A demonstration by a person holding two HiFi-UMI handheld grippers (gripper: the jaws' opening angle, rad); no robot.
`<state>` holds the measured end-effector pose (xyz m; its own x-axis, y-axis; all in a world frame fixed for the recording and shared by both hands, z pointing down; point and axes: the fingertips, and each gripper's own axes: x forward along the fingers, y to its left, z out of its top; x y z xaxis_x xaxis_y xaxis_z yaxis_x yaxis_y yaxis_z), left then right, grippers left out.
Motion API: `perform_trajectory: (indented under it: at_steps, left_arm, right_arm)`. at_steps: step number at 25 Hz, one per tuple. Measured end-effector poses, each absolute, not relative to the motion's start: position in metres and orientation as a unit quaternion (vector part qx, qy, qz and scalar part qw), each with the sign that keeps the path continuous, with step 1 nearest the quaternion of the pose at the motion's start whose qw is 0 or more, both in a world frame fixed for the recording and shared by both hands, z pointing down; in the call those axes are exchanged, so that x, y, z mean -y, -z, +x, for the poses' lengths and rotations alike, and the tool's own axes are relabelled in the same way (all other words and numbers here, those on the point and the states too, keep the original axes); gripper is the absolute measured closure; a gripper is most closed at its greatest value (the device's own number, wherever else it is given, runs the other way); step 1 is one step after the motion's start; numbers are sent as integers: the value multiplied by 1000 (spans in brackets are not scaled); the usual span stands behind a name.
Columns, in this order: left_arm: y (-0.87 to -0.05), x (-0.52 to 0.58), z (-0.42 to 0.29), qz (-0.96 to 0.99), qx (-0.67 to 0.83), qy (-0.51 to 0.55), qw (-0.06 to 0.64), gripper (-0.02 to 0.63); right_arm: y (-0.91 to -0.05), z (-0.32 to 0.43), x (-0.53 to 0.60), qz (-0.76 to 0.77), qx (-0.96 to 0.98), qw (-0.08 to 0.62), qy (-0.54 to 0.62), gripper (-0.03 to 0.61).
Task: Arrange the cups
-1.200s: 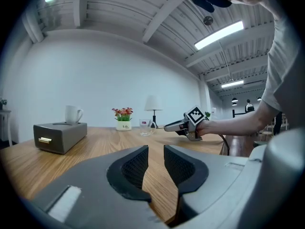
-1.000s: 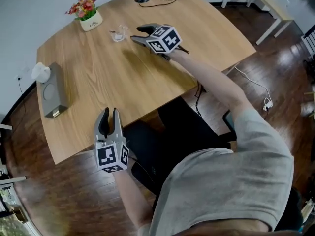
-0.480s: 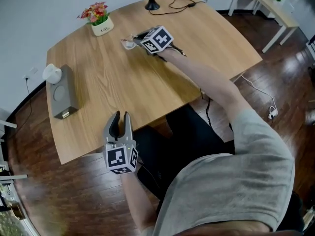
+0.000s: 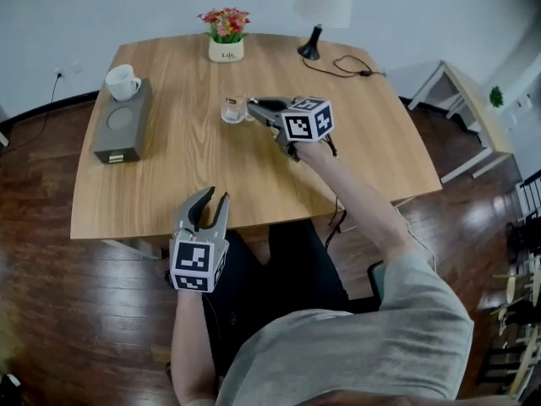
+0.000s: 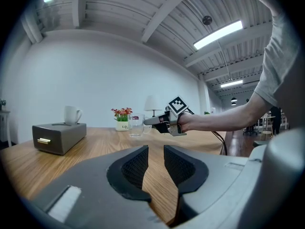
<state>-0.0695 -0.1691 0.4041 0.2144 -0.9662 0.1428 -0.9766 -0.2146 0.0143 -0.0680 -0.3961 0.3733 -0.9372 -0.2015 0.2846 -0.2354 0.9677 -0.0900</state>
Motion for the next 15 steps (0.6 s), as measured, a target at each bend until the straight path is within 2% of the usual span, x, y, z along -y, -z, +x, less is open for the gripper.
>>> perform_trajectory:
  at_steps: [9, 15]
  left_arm:
    - [-398, 170, -70, 777, 625, -19, 66, 517]
    - [-393, 170, -78, 777, 623, 33, 88, 517]
  right_arm:
    - [-315, -182, 318, -9, 993, 113, -17, 526]
    - [-311, -268, 291, -45, 992, 121, -6, 526]
